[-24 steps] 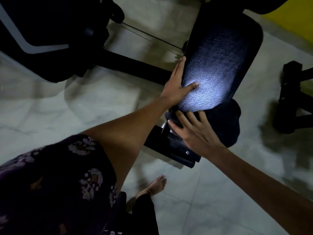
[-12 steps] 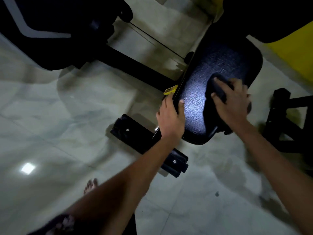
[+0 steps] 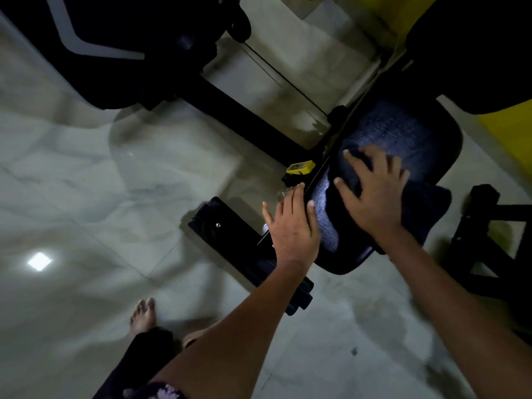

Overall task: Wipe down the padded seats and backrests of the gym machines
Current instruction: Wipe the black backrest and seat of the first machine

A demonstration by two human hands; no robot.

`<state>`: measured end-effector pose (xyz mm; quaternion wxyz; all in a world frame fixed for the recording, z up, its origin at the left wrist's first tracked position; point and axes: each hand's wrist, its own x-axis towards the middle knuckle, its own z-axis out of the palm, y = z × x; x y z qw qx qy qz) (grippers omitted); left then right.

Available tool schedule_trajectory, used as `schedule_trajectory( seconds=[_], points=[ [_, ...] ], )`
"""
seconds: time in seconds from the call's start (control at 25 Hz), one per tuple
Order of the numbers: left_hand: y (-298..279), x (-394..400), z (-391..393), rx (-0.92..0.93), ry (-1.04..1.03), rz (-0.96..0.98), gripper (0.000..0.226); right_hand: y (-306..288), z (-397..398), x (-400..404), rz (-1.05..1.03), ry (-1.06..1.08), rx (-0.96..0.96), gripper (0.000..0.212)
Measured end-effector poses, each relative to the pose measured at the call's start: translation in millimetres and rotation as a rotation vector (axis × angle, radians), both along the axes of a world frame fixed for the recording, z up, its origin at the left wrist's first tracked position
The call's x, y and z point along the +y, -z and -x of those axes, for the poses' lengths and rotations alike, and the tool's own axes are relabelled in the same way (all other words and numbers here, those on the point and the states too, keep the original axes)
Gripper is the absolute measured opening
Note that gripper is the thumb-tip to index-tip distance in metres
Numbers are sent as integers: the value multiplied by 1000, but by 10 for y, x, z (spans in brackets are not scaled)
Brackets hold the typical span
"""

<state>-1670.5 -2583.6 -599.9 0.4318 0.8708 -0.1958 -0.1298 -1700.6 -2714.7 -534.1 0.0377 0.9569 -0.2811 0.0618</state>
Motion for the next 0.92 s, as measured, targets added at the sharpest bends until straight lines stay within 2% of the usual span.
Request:
schedule_trajectory(
  seconds=[0.12,0.2,0.36,0.44,0.6,0.68,0.8,0.84,0.92],
  points=[
    [1,-14,-5,-40,-16,-11,60,-57,-44,194,-105,-317,158,54],
    [-23,-22,11,-75,-38,-31,61,-169,-191,-39,-100,-479,246,54],
    [-20,-42,-18,-118,-68,-30,60,-283,-732,-524,50,-382,328,60],
    [-9,-39,-7,-111,-63,-29,59,-263,-847,-450,11,-395,401,64],
    [-23,-35,42,-118,-44,-97,46,-247,-622,-239,-205,-754,542,49],
    [-101,-79,29,-111,-33,-190,44,-314,-753,-498,-208,-741,530,52],
    [-214,-109,-8,-105,19,-259,46,-312,-1002,-784,-143,-538,398,54],
    [-250,-136,-43,-88,23,-261,47,-287,-1013,-751,-123,-530,404,53],
    [-325,-260,-126,-27,34,-248,51,-198,-898,-621,-153,-651,448,52]
  ],
)
